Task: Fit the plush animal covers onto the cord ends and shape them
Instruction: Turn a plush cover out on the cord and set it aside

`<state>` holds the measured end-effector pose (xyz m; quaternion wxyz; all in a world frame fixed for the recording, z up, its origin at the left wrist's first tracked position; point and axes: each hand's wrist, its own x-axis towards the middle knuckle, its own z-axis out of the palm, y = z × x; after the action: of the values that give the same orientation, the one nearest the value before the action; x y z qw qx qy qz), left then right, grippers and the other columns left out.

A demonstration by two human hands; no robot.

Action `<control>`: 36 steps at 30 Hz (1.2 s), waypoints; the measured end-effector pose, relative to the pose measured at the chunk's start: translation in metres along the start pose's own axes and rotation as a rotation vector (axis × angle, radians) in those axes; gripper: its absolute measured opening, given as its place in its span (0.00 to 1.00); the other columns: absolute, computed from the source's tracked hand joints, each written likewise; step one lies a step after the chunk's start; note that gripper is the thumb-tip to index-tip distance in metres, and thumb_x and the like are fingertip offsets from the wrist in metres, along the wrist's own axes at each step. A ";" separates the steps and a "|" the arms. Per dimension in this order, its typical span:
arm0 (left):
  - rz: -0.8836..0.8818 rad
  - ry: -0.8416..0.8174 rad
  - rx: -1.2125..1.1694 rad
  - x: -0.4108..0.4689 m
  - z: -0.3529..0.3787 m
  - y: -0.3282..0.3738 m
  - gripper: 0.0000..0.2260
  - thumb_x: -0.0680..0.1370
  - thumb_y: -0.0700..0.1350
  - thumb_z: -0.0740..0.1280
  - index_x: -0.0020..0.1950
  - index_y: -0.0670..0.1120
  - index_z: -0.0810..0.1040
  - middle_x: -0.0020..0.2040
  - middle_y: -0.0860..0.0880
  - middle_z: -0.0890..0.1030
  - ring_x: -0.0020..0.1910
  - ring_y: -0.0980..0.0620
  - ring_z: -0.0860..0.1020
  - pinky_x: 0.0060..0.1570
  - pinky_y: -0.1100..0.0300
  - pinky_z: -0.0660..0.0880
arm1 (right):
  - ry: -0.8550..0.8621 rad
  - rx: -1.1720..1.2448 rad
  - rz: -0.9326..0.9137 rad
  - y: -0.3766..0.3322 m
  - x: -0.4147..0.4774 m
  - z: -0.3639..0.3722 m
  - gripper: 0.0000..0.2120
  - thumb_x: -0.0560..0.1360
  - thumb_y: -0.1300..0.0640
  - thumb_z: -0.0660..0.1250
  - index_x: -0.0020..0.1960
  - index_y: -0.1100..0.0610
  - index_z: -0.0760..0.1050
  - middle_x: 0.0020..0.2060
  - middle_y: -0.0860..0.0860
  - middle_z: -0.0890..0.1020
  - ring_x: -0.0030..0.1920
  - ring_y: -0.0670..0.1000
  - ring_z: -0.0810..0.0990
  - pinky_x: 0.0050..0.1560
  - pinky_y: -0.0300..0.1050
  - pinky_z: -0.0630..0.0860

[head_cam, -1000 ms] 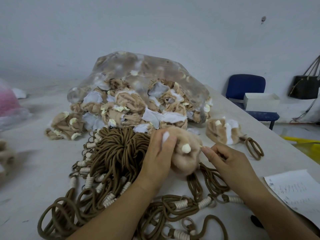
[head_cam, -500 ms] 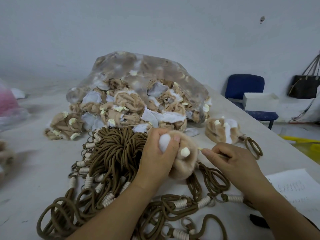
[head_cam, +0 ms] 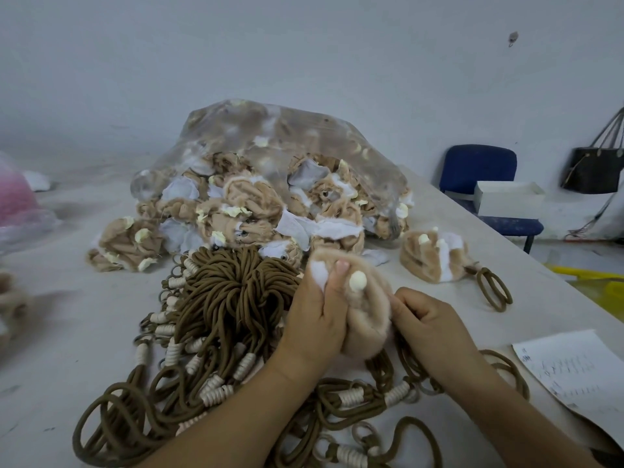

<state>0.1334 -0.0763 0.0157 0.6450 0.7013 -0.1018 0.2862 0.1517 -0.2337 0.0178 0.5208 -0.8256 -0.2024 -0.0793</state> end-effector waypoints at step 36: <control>0.014 -0.057 0.126 -0.001 -0.004 0.002 0.17 0.76 0.62 0.52 0.37 0.53 0.71 0.33 0.55 0.76 0.33 0.60 0.74 0.36 0.51 0.73 | 0.015 -0.104 -0.032 0.000 0.000 -0.003 0.20 0.67 0.34 0.59 0.28 0.49 0.70 0.23 0.44 0.70 0.26 0.40 0.67 0.28 0.32 0.65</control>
<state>0.1301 -0.0734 0.0168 0.5943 0.7476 -0.1070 0.2765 0.1521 -0.2361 0.0193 0.4773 -0.8476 -0.2072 -0.1045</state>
